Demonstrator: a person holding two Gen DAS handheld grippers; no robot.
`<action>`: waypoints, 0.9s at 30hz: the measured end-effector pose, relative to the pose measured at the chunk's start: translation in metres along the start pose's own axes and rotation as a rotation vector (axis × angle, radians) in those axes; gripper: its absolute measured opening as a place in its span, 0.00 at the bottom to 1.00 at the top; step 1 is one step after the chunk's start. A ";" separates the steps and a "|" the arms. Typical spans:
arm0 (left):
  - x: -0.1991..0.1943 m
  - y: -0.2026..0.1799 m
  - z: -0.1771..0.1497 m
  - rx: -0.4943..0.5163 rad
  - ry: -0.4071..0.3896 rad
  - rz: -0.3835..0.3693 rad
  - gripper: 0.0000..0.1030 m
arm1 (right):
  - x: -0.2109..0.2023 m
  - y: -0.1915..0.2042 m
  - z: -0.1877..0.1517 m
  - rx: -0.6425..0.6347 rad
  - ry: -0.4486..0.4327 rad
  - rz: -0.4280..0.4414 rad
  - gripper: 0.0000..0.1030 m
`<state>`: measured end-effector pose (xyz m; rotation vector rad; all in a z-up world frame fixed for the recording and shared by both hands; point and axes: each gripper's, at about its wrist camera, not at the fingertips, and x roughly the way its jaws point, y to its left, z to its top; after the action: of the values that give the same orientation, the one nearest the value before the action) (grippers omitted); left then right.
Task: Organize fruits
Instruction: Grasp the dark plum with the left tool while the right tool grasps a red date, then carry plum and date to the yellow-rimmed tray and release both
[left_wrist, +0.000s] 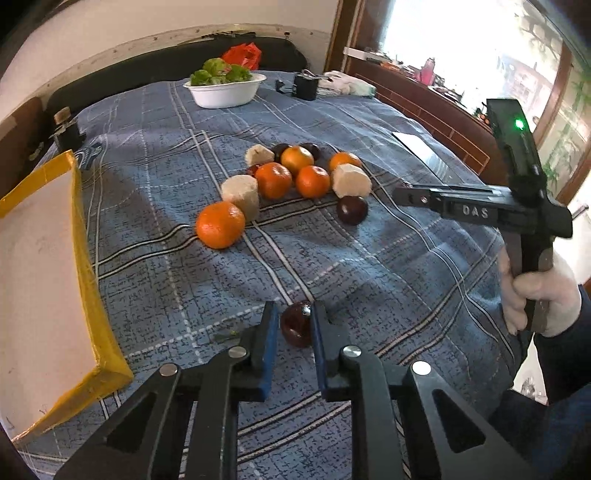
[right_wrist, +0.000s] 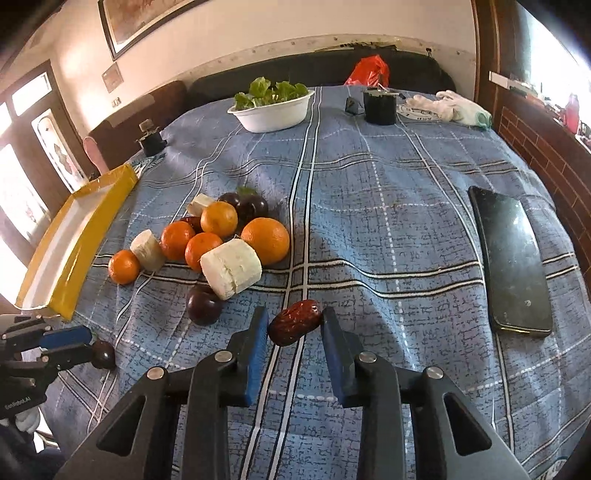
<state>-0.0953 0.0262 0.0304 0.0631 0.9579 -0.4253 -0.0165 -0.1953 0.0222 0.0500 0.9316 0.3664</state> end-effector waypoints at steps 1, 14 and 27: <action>-0.001 -0.002 0.000 0.010 -0.001 -0.003 0.17 | 0.000 -0.001 0.000 0.005 -0.001 0.009 0.31; 0.000 -0.011 -0.003 0.036 0.006 -0.025 0.37 | -0.001 -0.001 -0.001 -0.006 -0.010 0.025 0.31; 0.020 0.001 -0.001 -0.027 0.030 -0.018 0.27 | -0.003 0.002 -0.001 -0.021 -0.019 0.022 0.31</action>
<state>-0.0860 0.0205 0.0139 0.0371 0.9944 -0.4289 -0.0198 -0.1941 0.0238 0.0443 0.9091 0.3951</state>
